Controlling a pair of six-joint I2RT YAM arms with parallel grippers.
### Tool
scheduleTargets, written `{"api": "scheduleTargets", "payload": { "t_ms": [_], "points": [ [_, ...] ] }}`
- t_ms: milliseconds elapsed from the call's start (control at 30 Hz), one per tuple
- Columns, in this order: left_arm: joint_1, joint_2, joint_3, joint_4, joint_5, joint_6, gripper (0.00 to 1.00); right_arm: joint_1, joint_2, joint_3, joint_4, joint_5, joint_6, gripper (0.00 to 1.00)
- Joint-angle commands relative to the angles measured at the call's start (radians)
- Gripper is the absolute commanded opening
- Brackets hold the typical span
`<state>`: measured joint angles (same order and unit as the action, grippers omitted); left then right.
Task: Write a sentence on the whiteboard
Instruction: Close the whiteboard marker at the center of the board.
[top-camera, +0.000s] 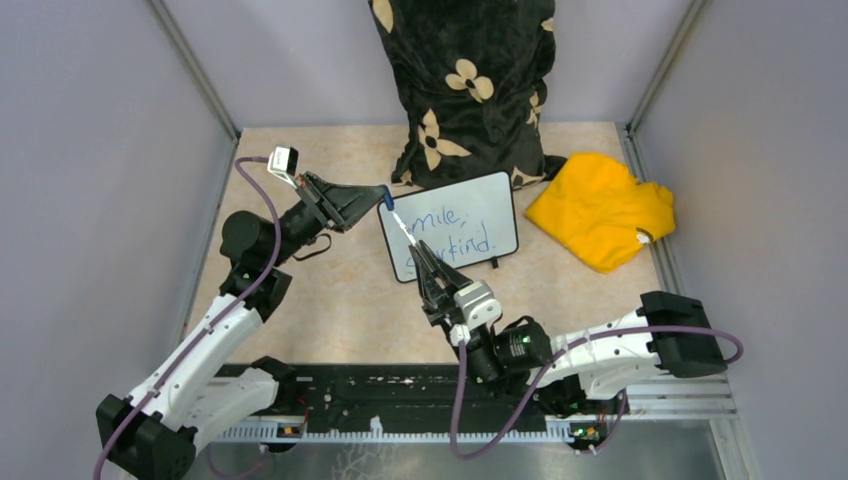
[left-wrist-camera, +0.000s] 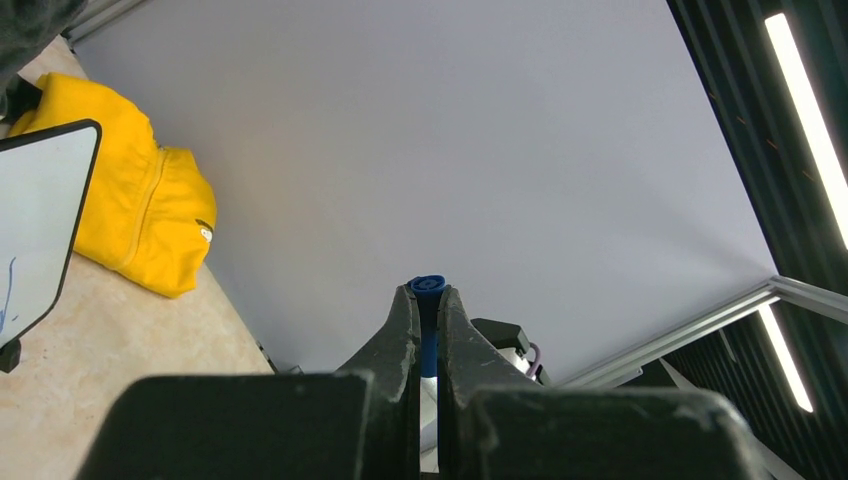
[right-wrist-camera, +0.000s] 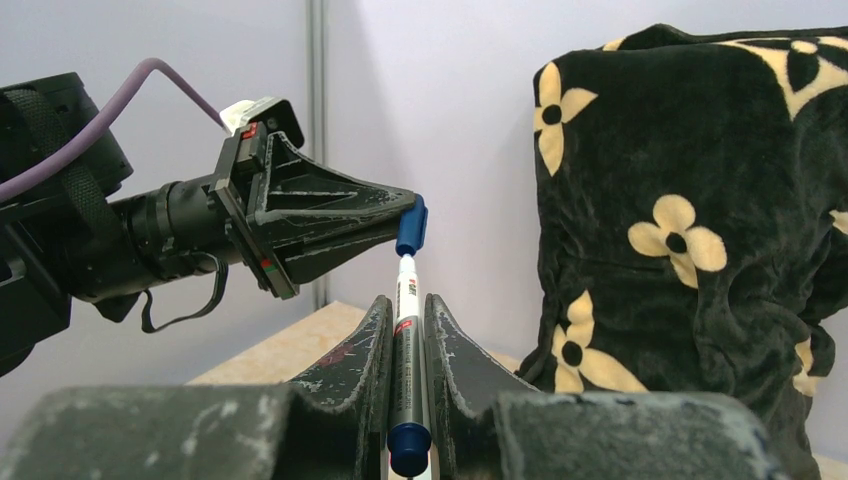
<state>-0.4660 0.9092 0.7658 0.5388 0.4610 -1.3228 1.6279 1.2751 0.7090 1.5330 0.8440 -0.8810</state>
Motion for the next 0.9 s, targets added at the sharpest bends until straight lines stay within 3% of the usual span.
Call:
{"api": "scheduleTargets", "payload": {
  "t_ms": [0,400,867],
  "points": [
    [-0.018,-0.015,-0.009,-0.026,0.069,0.016,0.00,-0.002,-0.049,0.037,0.161,-0.020,0.007,0.00],
    [-0.018,-0.029,-0.036,0.099,-0.036,-0.166,0.00,-0.002,-0.060,0.027,0.138,-0.017,0.037,0.00],
    [-0.034,0.016,-0.046,0.175,0.015,-0.257,0.00,-0.005,-0.004,0.053,0.188,-0.043,0.019,0.00]
  ]
}}
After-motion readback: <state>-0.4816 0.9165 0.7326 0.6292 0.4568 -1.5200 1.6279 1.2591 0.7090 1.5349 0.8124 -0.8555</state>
